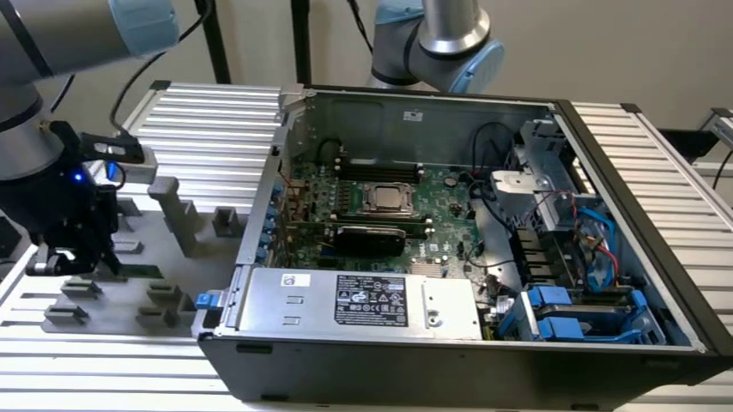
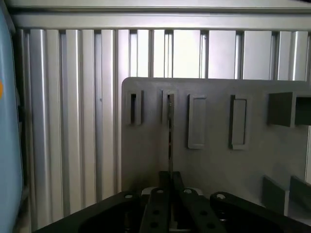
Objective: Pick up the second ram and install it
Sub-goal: 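Pick up the second ram and move it above second insertion slot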
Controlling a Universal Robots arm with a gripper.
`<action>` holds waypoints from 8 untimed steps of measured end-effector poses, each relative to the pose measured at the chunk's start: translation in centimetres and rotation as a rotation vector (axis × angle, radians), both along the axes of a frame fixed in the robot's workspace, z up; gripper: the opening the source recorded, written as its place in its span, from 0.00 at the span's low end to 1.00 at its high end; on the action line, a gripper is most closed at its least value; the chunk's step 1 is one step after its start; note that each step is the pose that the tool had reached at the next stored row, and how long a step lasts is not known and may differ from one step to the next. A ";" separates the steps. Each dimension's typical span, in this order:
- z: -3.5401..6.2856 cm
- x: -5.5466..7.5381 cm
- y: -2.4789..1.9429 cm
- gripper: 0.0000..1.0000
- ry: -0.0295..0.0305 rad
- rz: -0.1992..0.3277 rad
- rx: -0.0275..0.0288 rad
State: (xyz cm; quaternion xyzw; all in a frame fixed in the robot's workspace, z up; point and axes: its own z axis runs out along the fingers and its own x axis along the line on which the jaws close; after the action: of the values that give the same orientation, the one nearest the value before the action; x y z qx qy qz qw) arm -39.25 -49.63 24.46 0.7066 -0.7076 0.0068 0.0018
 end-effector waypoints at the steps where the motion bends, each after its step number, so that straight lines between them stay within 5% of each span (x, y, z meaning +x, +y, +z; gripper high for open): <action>1: 0.45 0.0 0.00 0.13 -0.0001 0.000 0.0001; 8: 3.43 0.0 0.00 0.13 0.0000 0.001 0.0020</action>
State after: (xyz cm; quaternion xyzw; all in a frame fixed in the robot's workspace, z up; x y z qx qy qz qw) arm -39.25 -49.63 27.88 0.7068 -0.7074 0.0061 0.0011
